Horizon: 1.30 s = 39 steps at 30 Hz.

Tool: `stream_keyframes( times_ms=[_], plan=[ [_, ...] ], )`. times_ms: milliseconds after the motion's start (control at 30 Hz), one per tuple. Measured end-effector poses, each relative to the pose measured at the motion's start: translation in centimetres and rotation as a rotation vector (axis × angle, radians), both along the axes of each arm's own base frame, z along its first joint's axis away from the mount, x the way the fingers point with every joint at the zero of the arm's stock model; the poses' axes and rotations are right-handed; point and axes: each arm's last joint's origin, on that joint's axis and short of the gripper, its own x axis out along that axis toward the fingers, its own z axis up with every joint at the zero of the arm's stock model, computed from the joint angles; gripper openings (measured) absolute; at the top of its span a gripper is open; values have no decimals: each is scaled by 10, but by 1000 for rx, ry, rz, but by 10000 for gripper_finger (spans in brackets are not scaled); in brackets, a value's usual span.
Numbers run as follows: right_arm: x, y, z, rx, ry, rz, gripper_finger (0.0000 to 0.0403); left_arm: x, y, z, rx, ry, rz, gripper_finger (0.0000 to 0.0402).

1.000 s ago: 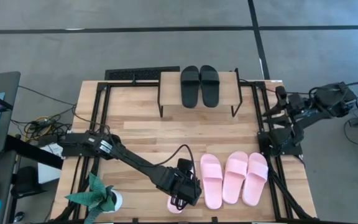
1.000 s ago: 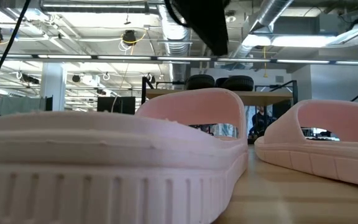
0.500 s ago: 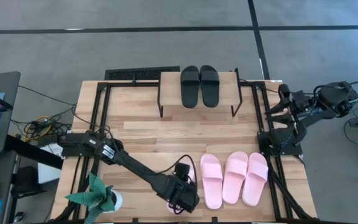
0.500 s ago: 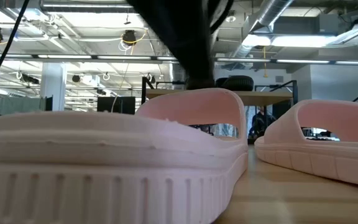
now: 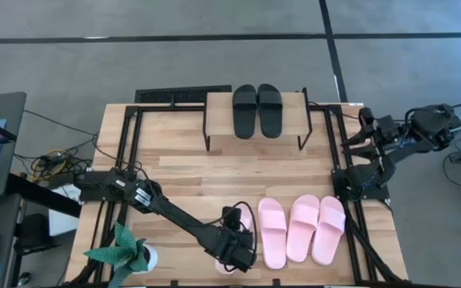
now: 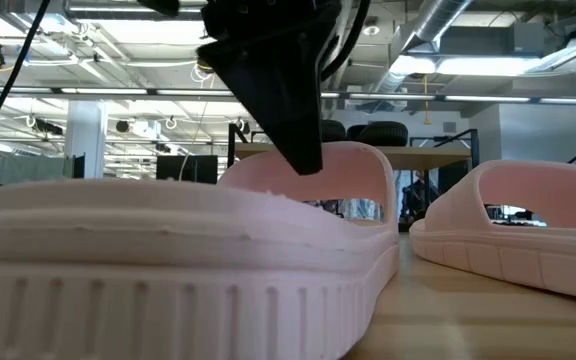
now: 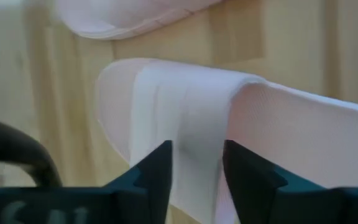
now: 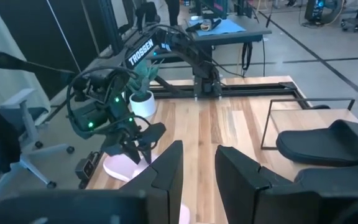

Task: Pick and place slides into the shelf
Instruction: Put the pink slipper under the shelf

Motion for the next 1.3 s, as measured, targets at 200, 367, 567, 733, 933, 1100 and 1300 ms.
stream_keyframes(
  times_ms=[200,367,567,733,933,1100,1300],
  plan=[
    [0,-1,1,0,-8,-23,82,0,4,0,40,-16,35,15],
    [0,-1,1,1,-10,-24,82,0,11,1,86,-40,104,6],
    [0,-1,1,5,-12,-51,82,-5,34,3,231,2,215,2],
    [0,-1,1,5,-12,-51,82,-5,56,6,345,15,282,2],
    [0,-1,1,5,-11,-52,82,8,86,6,401,39,274,1],
    [0,-1,1,4,-9,-52,82,17,118,8,466,76,272,1],
    [0,-1,1,4,-9,-52,82,29,156,7,438,132,267,0]
  ],
)
